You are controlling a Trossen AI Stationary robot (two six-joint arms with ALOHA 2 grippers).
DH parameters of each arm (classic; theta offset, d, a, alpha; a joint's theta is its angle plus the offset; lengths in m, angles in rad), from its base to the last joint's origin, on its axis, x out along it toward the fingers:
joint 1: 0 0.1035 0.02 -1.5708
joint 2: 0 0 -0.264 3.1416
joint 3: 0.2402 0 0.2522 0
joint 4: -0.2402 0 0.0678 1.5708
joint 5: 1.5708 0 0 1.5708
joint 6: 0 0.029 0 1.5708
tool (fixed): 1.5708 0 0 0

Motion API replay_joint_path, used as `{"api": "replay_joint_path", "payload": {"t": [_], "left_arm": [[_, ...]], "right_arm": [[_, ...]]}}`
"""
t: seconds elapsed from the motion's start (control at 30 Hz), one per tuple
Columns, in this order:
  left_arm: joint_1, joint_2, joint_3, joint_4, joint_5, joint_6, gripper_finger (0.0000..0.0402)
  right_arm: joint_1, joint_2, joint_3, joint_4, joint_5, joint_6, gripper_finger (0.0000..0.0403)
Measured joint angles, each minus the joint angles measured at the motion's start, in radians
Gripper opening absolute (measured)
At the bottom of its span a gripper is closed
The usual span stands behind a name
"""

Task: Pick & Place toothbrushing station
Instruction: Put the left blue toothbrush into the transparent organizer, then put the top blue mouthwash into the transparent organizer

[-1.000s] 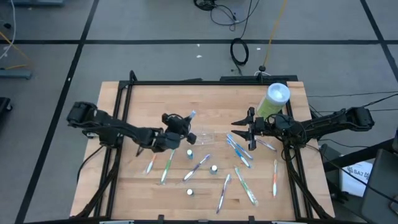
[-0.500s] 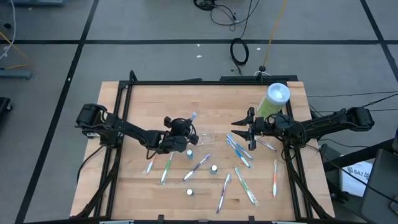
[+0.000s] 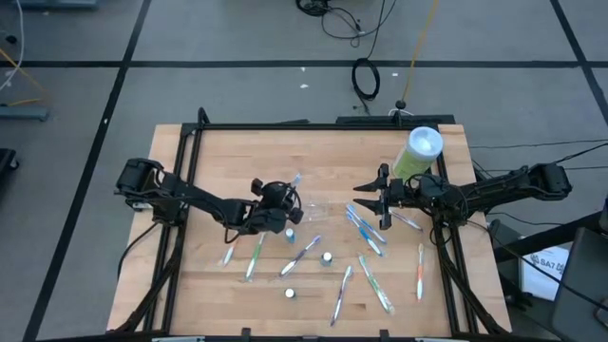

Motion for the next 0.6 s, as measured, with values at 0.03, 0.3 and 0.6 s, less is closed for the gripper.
{"api": "replay_joint_path", "payload": {"t": [0.03, 0.3, 0.6], "left_arm": [[-0.001, 0.0, 0.0, 0.0, 0.007, 0.003, 0.0106], [-0.004, -0.072, 0.0, -0.181, 0.06, -0.054, 0.0164], [-0.014, -0.252, 0.001, -0.293, 0.225, 0.09, 0.0215]], "right_arm": [[0.0, 0.0, 0.0, 0.0, 0.0, 0.0, 0.0139], [0.0, -0.001, 0.0, -0.008, 0.0, 0.049, 0.014], [0.002, 0.0, 0.0, -0.022, 0.046, 0.074, 0.0186]]}}
